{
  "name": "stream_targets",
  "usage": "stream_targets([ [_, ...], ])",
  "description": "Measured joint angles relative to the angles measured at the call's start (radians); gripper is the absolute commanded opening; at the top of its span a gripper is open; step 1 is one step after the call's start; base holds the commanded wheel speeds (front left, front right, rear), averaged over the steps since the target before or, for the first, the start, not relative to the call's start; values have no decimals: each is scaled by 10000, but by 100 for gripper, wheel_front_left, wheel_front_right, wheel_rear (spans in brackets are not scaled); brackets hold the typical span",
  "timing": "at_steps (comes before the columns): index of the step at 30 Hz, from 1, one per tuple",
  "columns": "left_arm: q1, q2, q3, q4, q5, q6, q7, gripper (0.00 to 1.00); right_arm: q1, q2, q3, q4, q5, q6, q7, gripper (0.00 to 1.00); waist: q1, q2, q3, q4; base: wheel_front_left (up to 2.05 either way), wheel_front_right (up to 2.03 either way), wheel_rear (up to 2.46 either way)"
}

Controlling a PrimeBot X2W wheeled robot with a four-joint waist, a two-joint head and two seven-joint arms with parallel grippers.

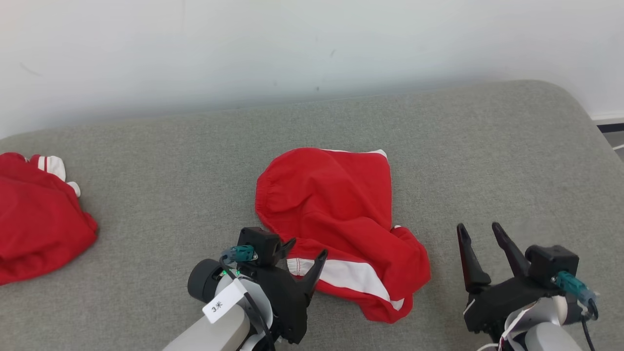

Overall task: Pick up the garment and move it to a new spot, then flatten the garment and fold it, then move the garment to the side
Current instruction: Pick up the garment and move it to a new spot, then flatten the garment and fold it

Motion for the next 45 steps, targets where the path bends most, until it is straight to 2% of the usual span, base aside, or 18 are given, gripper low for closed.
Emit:
stream_targets([
  [10,274,257,-46,447,184,234,142,100,81,48,167,-27,46,-33,-50,100,0,0,5,0,0,0,0],
  [15,389,102,-50,792,176,263,207,100,81,33,125,-27,46,-33,-50,100,0,1,55,-134,0,0,0],
  [16,387,71,-75,913,180,263,242,66,73,27,128,-19,46,-33,-50,100,1,1,60,-154,0,0,0],
  [17,392,54,-54,1011,174,265,244,37,78,27,125,-15,46,-33,-50,100,1,1,61,-178,0,0,0],
  [18,391,36,4,1055,144,270,240,0,80,27,125,-15,46,-33,-50,100,1,1,62,-198,0,0,0],
  [27,376,29,468,1218,113,351,-314,0,85,19,44,29,48,-35,-59,100,1,2,17,-229,0,0,0],
  [36,515,1187,1546,600,458,449,-1296,0,210,8,-54,58,94,-46,-79,100,1,2,-202,25,0,0,0],
  [41,1406,1551,2499,669,533,449,-1593,0,450,33,23,86,136,-44,-75,100,0,2,-324,240,0,0,0],
  [45,2392,1549,2828,867,541,449,-1670,0,452,111,140,77,142,-35,-50,100,0,2,-385,313,0,0,0],
])
